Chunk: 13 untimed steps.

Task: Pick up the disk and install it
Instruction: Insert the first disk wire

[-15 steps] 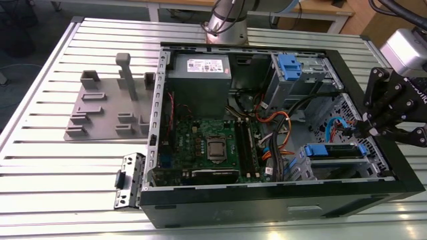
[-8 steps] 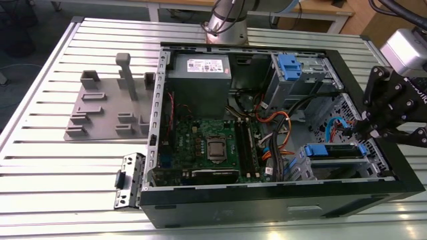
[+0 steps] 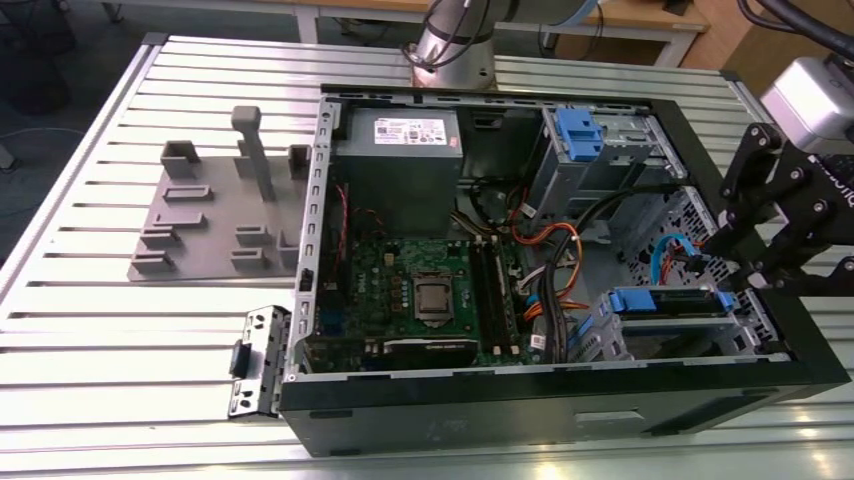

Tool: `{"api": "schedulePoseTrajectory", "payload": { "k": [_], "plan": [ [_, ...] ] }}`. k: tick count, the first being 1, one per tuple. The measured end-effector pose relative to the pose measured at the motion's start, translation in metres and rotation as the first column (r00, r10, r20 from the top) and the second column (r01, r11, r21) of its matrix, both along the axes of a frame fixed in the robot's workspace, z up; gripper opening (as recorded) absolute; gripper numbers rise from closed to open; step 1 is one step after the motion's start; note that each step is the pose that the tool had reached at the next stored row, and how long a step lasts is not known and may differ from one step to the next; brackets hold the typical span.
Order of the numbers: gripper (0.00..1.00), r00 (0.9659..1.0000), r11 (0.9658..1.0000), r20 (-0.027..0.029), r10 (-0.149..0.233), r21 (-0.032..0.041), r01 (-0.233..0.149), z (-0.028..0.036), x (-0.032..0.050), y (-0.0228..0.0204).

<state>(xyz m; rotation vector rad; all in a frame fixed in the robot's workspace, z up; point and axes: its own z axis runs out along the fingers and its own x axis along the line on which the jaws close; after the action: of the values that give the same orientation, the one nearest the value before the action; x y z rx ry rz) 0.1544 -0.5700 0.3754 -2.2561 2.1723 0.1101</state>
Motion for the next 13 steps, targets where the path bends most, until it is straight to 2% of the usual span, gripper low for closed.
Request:
{"api": "schedulePoseTrajectory", "payload": {
  "k": [6, 13],
  "plan": [
    [0.41, 1.0, 1.0, -0.0009, 0.0, -0.0033, 0.0, -0.003, 0.0061, 0.0115],
    [0.41, 1.0, 0.9999, -0.0011, 0.0, -0.0164, 0.0, -0.013, 0.0175, 0.0224]
  ]
}}
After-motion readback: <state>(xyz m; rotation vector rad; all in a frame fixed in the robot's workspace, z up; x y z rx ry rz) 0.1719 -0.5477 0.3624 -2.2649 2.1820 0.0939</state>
